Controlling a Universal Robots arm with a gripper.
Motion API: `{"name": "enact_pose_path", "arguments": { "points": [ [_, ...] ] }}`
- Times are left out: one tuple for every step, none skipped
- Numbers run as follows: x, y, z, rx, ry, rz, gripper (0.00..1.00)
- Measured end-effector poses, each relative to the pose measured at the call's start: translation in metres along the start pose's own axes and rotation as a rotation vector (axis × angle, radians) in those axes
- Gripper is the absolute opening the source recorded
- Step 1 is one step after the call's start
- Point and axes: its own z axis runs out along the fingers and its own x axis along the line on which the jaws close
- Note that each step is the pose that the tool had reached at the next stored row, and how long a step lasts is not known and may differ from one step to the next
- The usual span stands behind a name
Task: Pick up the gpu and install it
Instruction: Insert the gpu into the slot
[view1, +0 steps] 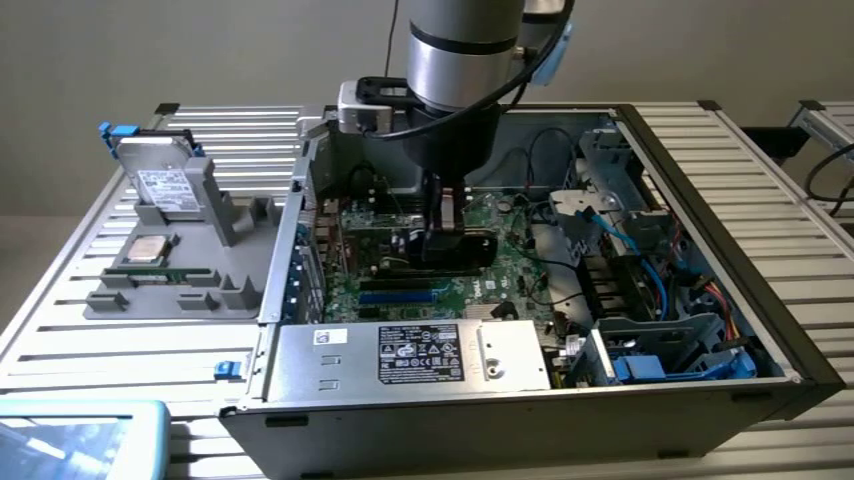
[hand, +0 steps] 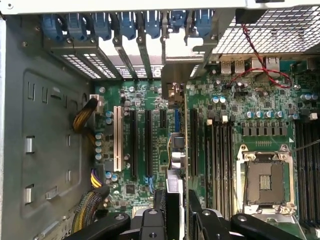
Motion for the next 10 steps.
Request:
{"name": "enact_pose_path", "arguments": {
  "points": [
    [0.001, 0.0012, 0.0019, 0.0, 0.0, 0.001, 0.28],
    [0.001, 0.0027, 0.0037, 0.0, 0.0, 0.001, 0.28],
    [0.001, 0.0043, 0.0057, 0.0, -0.0002, 0.002, 0.28],
    [0.001, 0.006, 0.0076, 0.0, -0.0002, 0.002, 0.28],
    [0.001, 0.0078, 0.0095, -0.0001, -0.0001, 0.003, 0.28],
    [0.001, 0.0095, 0.0113, -0.0001, -0.0001, 0.004, 0.28],
    [0.001, 0.0111, 0.0133, -0.0001, -0.0002, 0.005, 0.28],
    [0.001, 0.0123, 0.0153, -0.0001, -0.0002, 0.005, 0.28],
    [0.001, 0.0132, 0.0171, -0.0001, -0.0003, 0.006, 0.28],
    [0.001, 0.0139, 0.019, -0.0001, -0.0003, 0.006, 0.28]
  ]
}}
